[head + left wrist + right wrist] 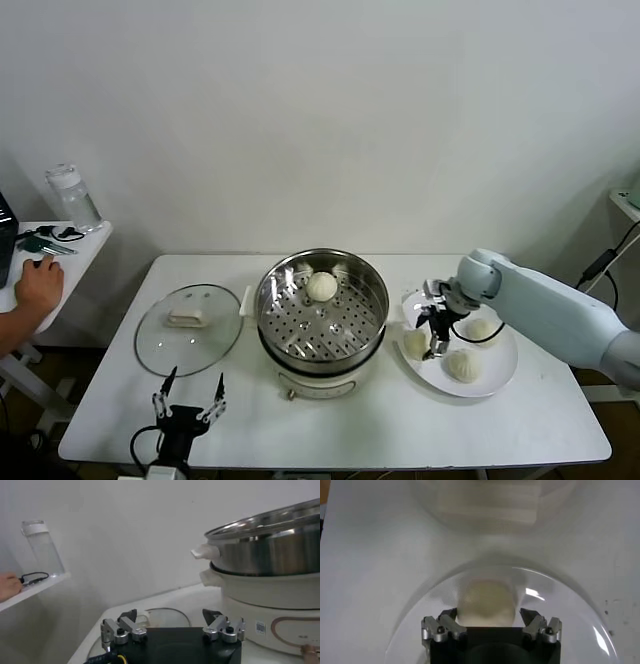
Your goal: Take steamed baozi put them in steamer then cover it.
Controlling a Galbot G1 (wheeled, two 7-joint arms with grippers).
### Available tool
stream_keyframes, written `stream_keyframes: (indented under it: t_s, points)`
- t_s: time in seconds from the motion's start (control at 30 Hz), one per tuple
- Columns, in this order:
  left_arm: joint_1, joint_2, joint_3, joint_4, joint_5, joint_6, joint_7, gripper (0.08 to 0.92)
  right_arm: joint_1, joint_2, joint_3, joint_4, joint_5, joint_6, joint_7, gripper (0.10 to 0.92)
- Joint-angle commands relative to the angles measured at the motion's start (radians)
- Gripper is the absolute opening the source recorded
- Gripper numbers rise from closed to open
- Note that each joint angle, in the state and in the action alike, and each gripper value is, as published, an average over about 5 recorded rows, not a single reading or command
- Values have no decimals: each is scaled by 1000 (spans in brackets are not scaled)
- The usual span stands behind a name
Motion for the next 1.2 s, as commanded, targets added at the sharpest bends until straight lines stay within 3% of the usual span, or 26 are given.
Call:
stream_keyframes:
  t_s: [0.03,0.4,0.73,0.93,1.2]
  points:
    - [0,1,1,2,0,0,0,823,-6,17,4,-20,-3,2,-3,755]
    - [4,3,1,-1,-1,-1,0,823,109,-49,-61,44,53,6,-5,699]
    - [8,5,10,-10,2,1,1,823,631,-128,-430,135,322,25,-27,696]
    - [5,6,22,-15,7,1,2,823,861,-50,-575,172,501,8,-20,696]
    - [8,10,38,-20,13,0,2,823,866,130,-535,194,659,-66,40,696]
